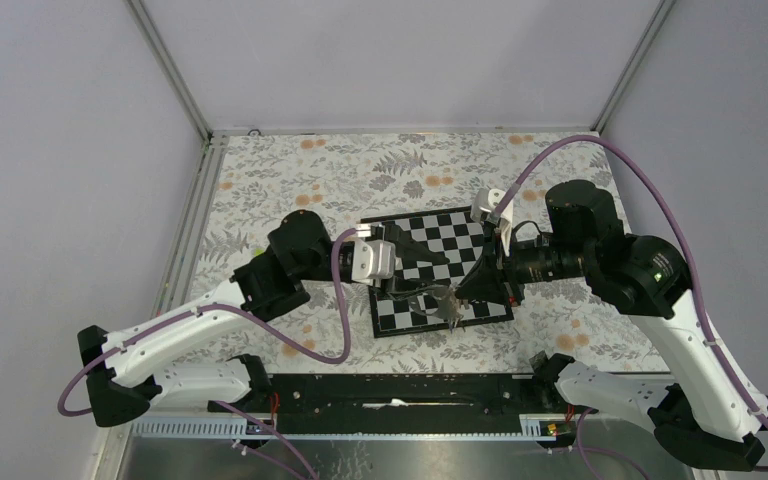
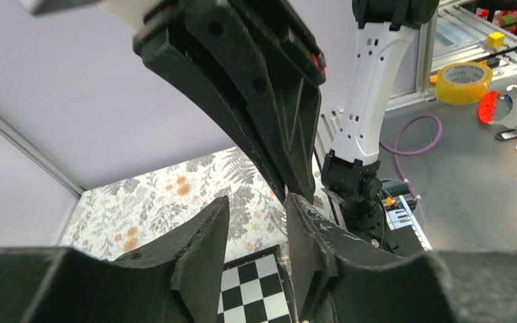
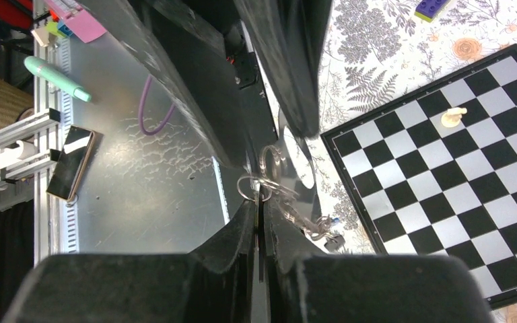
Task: Remove the keys from the keyring
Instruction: Remove the key from the keyring.
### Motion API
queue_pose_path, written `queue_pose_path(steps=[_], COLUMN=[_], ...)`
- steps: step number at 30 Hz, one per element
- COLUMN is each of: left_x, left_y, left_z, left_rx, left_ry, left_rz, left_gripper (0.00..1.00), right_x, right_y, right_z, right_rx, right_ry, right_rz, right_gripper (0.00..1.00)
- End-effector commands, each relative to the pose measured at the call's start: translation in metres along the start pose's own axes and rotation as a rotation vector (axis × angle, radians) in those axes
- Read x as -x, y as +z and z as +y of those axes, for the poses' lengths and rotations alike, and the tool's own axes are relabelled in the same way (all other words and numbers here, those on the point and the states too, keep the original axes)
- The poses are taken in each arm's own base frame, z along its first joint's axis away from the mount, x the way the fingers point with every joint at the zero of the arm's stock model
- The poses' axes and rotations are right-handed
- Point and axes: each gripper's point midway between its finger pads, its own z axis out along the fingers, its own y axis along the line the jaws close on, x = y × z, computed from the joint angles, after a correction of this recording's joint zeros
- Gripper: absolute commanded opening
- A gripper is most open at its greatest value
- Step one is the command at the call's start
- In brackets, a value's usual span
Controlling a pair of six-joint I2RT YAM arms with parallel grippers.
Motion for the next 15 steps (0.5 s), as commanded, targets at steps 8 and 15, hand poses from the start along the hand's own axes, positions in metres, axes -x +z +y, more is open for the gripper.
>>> queue_pose_path(steps=[8, 15], left_x=[0.050, 0.039], left_y=[-0.015, -0.011], left_z=[-0.006, -0.006], left_rx=[-0.009, -0.021], left_ry=[0.086, 0.091], left_rz=[-0.139, -0.108], left_gripper=[0.51, 0.52], right_x=[0.006, 0.011], right_y=[-0.009, -0.011], right_z=[-0.004, 0.006], right_rx=[-0.060, -0.011], right_ry=[-0.045, -0.053], right_rz=[-0.010, -0.023], right_gripper=[0.04, 0.05])
